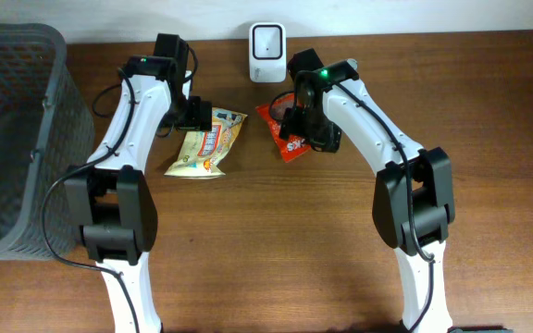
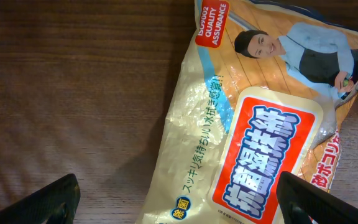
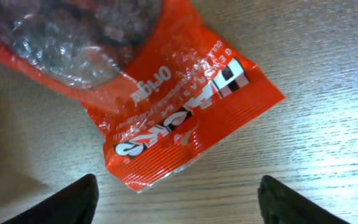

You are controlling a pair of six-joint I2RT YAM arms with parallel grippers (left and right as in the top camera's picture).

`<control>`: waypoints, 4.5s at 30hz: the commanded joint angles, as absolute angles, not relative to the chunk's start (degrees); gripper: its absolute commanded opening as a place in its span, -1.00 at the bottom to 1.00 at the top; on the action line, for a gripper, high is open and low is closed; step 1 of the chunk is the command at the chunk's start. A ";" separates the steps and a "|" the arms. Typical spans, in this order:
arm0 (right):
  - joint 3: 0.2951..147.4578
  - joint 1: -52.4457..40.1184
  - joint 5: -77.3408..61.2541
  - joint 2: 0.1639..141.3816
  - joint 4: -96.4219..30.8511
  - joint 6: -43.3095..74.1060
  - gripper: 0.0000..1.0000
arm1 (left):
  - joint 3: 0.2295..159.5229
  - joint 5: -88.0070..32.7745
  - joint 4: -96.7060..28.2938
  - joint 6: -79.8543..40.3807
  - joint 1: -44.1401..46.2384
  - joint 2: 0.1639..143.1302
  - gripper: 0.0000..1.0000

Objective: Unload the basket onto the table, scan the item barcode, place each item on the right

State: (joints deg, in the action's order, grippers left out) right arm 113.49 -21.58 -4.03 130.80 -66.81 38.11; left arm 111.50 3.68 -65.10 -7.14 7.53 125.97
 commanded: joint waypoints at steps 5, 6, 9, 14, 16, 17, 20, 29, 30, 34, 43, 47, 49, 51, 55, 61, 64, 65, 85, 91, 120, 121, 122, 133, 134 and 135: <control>107.63 -22.02 -2.35 131.55 -62.94 39.99 0.42 | 112.40 4.14 -65.14 -6.83 7.33 126.21 0.98; 106.94 -22.00 -2.35 131.55 -62.52 40.01 0.38 | 112.40 4.14 -65.14 -6.83 7.33 126.21 0.98; 105.08 -22.00 -2.31 131.57 -60.69 39.92 0.34 | 112.40 4.14 -65.14 -6.83 7.33 126.21 0.98; 102.72 -22.00 -2.24 131.57 -58.04 39.92 0.21 | 112.40 4.14 -65.14 -6.83 7.33 126.21 0.98; 101.43 -22.02 -2.26 131.57 -56.21 39.92 0.15 | 112.40 4.14 -65.14 -6.83 7.33 126.21 0.98; 100.99 -22.02 -2.26 131.57 -55.59 39.92 0.11 | 112.40 4.14 -65.14 -6.83 7.33 126.21 0.98; 99.74 -22.00 -1.19 131.57 -54.35 39.90 0.03 | 112.40 4.14 -65.14 -6.83 7.33 126.21 0.98; 99.22 -21.82 5.28 131.57 -60.49 39.27 -0.23 | 112.40 4.14 -65.14 -6.83 7.33 126.21 0.99; 99.22 -21.69 5.28 131.57 -61.49 39.24 -0.23 | 112.40 4.14 -65.14 -6.83 7.33 126.21 0.98; 99.33 -21.37 3.90 131.04 -63.75 36.67 -0.22 | 112.40 4.14 -65.14 -6.83 7.33 126.21 0.99; 99.33 -22.13 -1.10 119.33 -62.52 33.23 -0.21 | 112.40 4.14 -65.14 -6.83 7.33 126.21 0.98; 99.33 -23.00 -1.19 116.29 -53.36 33.26 -0.22 | 112.40 4.14 -65.14 -6.83 7.33 126.21 0.98; 99.31 -23.22 -1.30 117.01 -47.90 33.30 -0.22 | 112.40 4.14 -65.14 -6.83 7.33 126.21 0.98; 99.31 -23.24 -1.50 118.48 -42.87 33.87 -0.25 | 112.40 4.14 -65.14 -6.83 7.33 126.21 0.99; 99.29 -23.24 -1.48 121.54 -34.76 35.07 -0.50 | 112.40 4.14 -65.14 -6.83 7.33 126.21 0.98; 99.26 -23.29 0.62 127.96 -25.71 35.64 -0.92 | 112.40 4.14 -65.14 -6.83 7.33 126.21 0.98; 99.26 -23.29 3.51 129.82 -25.85 35.62 -0.92 | 112.40 4.14 -65.14 -6.83 7.33 126.21 0.98; 99.26 -23.29 3.79 130.13 -26.35 35.59 -0.92 | 112.40 4.14 -65.14 -6.83 7.33 126.21 0.98; 99.33 -26.48 1.63 126.61 -57.67 17.87 -0.92 | 112.40 4.14 -65.14 -6.83 7.33 126.21 0.98; 99.31 -32.32 0.12 121.91 -64.05 7.97 -0.92 | 112.40 4.14 -65.14 -6.83 7.33 126.21 0.98; 76.93 -44.99 14.24 101.60 -46.35 8.32 0.84 | 112.40 4.14 -65.14 -6.83 7.33 126.21 0.98; 76.09 -45.43 15.57 102.45 -43.68 9.85 0.84 | 112.40 4.14 -65.14 -6.83 7.33 126.21 0.98; 75.77 -45.43 16.21 103.07 -42.28 10.87 0.83 | 112.40 4.14 -65.14 -6.83 7.33 126.21 0.98; 75.53 -45.36 23.86 117.01 -37.60 17.32 0.82 | 112.40 4.14 -65.14 -6.83 7.33 126.21 0.98; 75.53 -45.36 23.88 117.38 -37.85 17.54 0.78 | 112.40 4.14 -65.14 -6.83 7.33 126.21 0.99; 75.53 -45.36 23.97 117.38 -38.13 18.37 0.69 | 112.40 4.14 -65.14 -6.83 7.33 126.21 0.98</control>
State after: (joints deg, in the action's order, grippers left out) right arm 76.09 -45.43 20.95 115.83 -37.30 16.10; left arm 111.50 3.70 -65.10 -7.14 7.53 125.97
